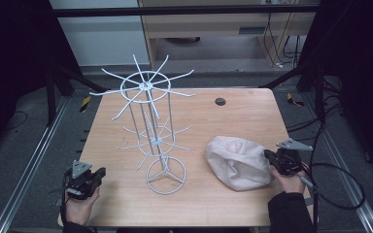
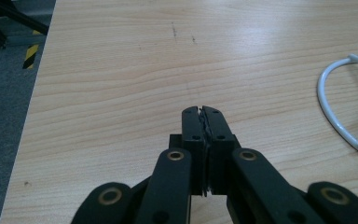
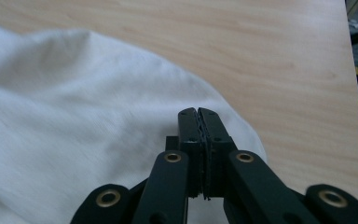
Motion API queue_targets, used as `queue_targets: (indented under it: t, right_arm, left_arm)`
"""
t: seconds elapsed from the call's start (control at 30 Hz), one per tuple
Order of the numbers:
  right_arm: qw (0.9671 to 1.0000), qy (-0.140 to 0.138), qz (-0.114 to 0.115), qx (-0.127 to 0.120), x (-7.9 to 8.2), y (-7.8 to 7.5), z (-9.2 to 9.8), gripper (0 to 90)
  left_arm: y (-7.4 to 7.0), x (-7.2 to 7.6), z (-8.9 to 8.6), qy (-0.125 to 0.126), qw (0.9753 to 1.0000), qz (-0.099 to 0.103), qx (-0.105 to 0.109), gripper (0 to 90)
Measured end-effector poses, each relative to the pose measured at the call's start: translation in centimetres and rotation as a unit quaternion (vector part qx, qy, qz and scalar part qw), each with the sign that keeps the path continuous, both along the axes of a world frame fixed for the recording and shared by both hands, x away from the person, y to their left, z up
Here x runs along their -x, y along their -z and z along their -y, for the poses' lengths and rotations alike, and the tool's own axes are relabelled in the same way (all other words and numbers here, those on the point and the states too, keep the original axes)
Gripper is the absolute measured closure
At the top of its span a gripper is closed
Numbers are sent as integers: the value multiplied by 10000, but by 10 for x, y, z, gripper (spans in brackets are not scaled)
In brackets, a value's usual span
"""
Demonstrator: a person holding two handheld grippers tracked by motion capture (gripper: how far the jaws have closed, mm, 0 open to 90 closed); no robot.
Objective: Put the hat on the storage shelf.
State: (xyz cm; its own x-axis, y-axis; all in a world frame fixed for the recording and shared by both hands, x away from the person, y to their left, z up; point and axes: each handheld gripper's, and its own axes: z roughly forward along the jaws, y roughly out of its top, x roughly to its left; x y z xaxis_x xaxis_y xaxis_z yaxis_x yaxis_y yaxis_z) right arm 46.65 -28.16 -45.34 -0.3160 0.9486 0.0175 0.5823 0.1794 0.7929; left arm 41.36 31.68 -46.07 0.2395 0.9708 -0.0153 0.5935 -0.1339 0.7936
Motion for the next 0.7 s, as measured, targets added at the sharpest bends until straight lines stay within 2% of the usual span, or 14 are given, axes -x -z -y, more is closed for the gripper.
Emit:
queue_targets:
  t: [0.13, 0.23, 0.47, 0.57, 0.7]
  right_arm:
    - [9996, -24, -225, 172, 6, 11, 6, 899]
    - [9994, -82, -274, 197, 13, 11, 6, 900]
    - [9985, -394, -344, 154, 42, 16, -2, 900]
    - [9976, -519, -461, -2, 53, 18, -6, 900]
    - [9961, -731, -487, -44, 65, 19, -13, 900]
  left_arm:
    - [0, 0, 1, 17, 10000, -6, -9, 882]
    - [0, 1, 1, 17, 10000, 5, -2, 882]
    - [-1, 2, 0, 35, 10000, 25, 4, 882]
    - [-2, 2, 1, 34, 10000, 37, -3, 882]
    - [-2, 3, 0, 23, 10000, 35, 2, 882]
